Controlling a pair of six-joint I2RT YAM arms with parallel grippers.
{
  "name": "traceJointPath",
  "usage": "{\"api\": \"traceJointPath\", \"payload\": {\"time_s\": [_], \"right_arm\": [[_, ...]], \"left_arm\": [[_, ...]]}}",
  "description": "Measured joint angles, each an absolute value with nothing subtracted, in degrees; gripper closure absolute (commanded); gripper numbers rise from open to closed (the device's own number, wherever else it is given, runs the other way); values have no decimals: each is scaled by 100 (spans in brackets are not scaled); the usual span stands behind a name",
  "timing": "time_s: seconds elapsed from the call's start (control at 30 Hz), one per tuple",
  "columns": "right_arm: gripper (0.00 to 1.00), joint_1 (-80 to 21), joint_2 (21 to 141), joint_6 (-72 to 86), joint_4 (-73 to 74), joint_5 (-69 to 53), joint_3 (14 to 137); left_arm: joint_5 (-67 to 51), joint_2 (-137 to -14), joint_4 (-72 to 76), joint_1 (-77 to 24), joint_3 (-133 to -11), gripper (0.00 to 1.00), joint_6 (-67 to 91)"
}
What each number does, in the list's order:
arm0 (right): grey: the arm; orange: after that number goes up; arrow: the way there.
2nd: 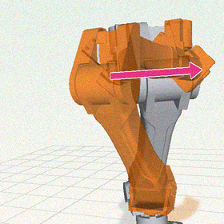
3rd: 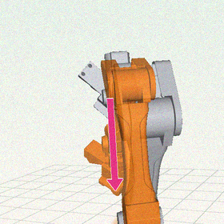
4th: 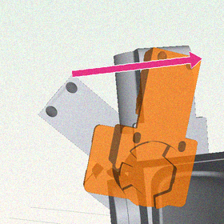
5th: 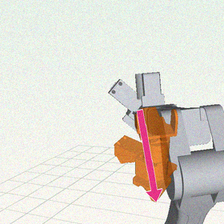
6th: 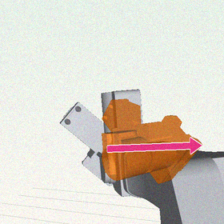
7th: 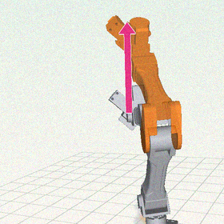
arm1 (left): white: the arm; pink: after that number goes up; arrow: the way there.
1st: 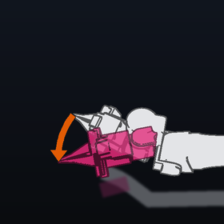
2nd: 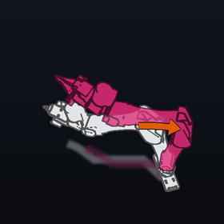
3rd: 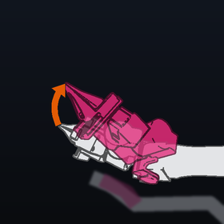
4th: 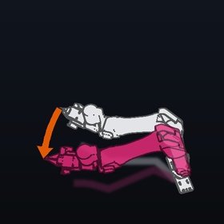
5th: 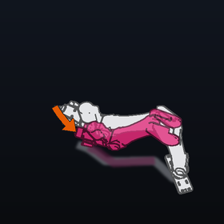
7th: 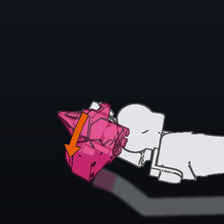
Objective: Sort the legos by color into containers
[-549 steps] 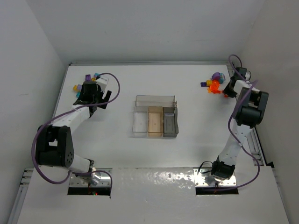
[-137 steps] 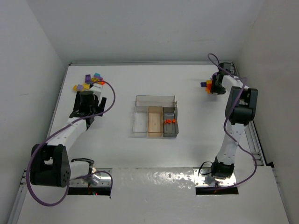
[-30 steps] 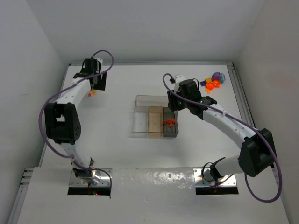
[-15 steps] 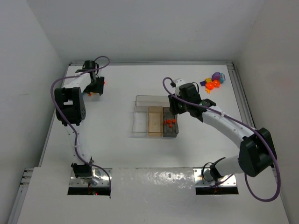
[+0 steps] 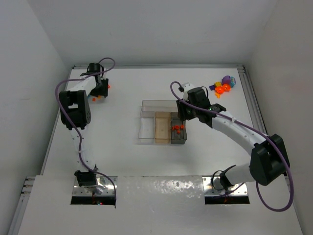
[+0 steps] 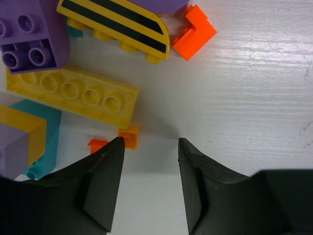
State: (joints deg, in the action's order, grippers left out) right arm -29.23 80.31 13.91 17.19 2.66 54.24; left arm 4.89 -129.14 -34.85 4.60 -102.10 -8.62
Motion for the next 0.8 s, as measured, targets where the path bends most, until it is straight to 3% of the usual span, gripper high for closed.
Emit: {"api": "traceJointPath", "payload": {"time_s": [0.3,0.8], "right_arm": [[53,-2923,8029,1380,1809,318,5489],[53,-2923,8018,1280,1955,397,5638]], "left_arm": [[489,-12945,-3420,491,-10245,56,-808],[301,-12776,-3336,563,-10243,48,-878]]}}
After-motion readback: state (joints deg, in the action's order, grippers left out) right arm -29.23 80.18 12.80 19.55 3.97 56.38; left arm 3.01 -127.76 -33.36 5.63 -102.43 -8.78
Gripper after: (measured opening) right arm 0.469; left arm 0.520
